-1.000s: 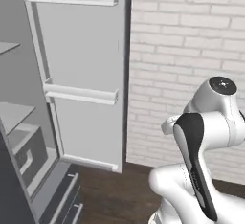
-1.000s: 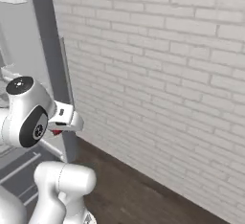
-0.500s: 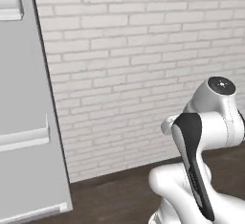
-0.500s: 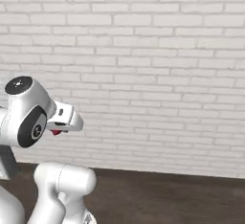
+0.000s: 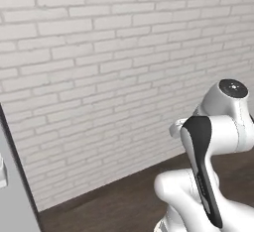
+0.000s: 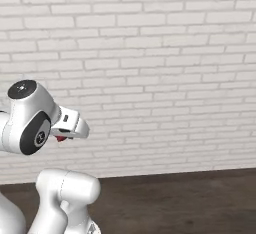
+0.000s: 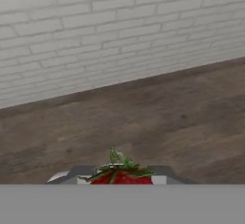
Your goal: Take the strawberry from the fridge and place it on top of the pancake, located on the dining counter.
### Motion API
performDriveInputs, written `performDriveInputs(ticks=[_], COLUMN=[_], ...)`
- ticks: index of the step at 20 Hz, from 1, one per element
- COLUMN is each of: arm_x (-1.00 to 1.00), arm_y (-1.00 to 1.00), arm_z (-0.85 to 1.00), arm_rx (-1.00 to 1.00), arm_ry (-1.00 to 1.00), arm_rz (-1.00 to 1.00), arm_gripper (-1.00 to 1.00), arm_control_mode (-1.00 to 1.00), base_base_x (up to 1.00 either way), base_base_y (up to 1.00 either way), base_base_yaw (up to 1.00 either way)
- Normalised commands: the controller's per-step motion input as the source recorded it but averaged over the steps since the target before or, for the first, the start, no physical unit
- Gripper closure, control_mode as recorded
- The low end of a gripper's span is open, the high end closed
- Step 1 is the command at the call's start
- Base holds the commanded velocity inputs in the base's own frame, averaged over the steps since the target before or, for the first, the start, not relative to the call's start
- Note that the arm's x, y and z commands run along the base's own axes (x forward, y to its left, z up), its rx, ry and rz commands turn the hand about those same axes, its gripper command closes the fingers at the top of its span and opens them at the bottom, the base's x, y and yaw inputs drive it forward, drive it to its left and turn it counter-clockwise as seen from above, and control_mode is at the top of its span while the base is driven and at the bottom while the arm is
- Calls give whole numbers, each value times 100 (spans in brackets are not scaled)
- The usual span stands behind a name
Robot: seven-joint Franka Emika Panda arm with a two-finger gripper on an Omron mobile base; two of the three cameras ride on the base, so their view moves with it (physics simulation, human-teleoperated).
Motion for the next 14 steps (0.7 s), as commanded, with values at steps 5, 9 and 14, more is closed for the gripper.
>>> performDriveInputs(ticks=[5,9,14], arm_x=[0,0,0], arm_y=[0,0,0], arm_z=[0,0,0], arm_rx=[0,0,0], arm_ry=[0,0,0], arm_rz=[0,0,0], arm_gripper=[100,100,100], arm_control_mode=[100,100,100], base_base_x=[74,79,100], base_base_y=[-4,-32,-51], base_base_yaw=[0,-4,-21])
